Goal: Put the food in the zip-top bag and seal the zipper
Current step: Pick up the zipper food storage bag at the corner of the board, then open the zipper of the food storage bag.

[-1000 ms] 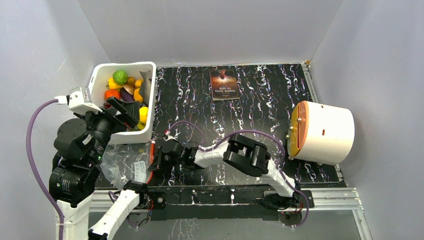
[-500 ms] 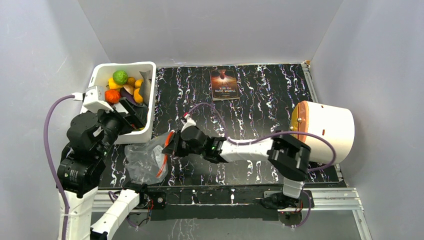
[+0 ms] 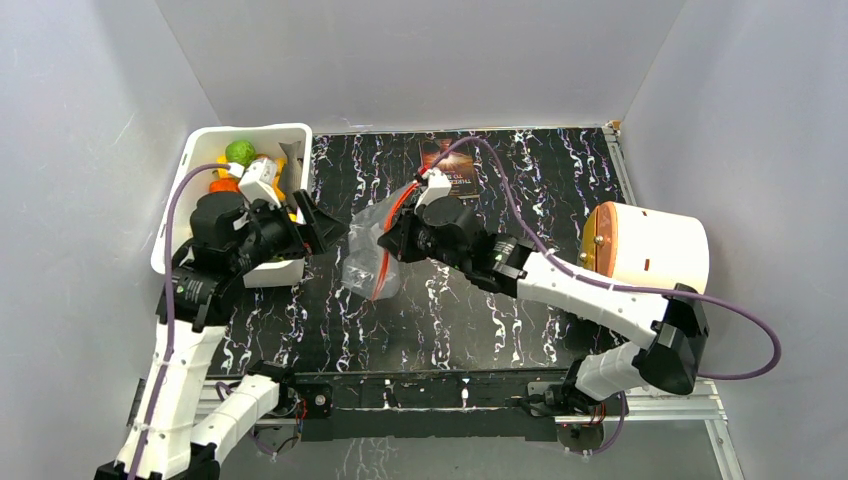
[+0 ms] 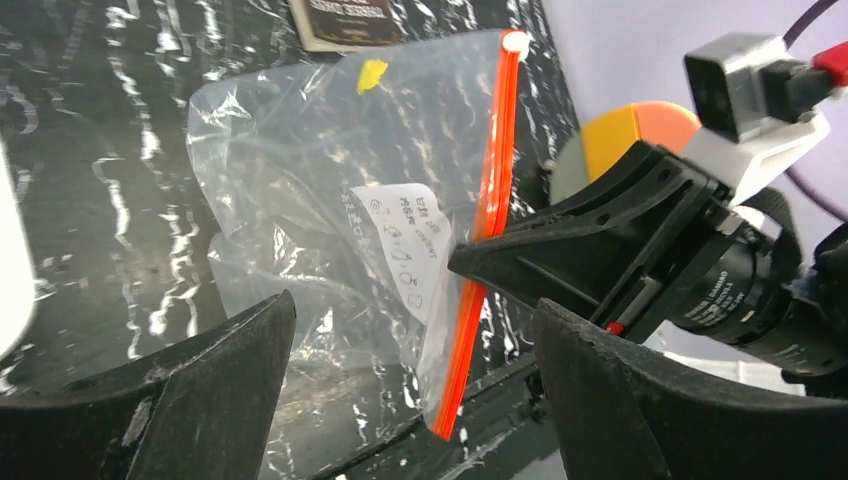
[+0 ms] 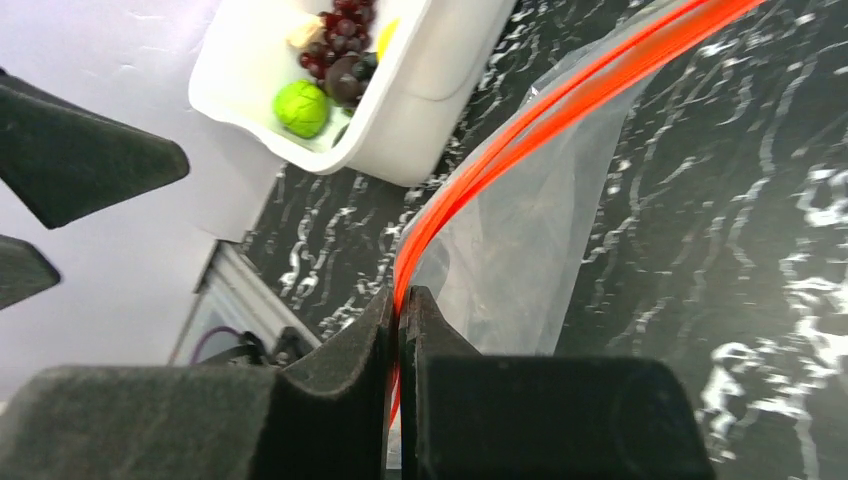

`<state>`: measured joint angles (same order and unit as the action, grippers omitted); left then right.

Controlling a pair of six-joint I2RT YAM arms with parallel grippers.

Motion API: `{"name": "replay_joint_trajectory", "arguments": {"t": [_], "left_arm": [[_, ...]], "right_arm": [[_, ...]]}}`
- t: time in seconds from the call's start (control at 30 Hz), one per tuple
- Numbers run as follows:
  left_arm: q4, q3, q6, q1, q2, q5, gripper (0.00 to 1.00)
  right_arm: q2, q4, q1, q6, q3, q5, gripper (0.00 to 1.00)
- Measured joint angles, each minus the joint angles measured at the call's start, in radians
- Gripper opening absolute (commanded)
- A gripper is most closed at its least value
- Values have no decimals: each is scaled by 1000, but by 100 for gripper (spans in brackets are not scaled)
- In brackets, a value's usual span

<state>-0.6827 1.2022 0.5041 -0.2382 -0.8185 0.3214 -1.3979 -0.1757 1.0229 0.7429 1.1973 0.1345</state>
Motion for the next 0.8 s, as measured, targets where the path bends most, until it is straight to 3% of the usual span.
{"name": "replay_joint_trajectory", "arguments": {"t": [0.27,0.57,0.8], "left_arm": [[204,-151,66,-1,-63,153,87],[394,-299,138,-2,-163,247,77],[531,-385,197,-31,-268,333,77]], "right_arm": [[13,-223,-10,-219,99,42,5],[13,-180,-11,-276,-108,-64,6],[19,-85,-13,-278,-161,-135,6]]}}
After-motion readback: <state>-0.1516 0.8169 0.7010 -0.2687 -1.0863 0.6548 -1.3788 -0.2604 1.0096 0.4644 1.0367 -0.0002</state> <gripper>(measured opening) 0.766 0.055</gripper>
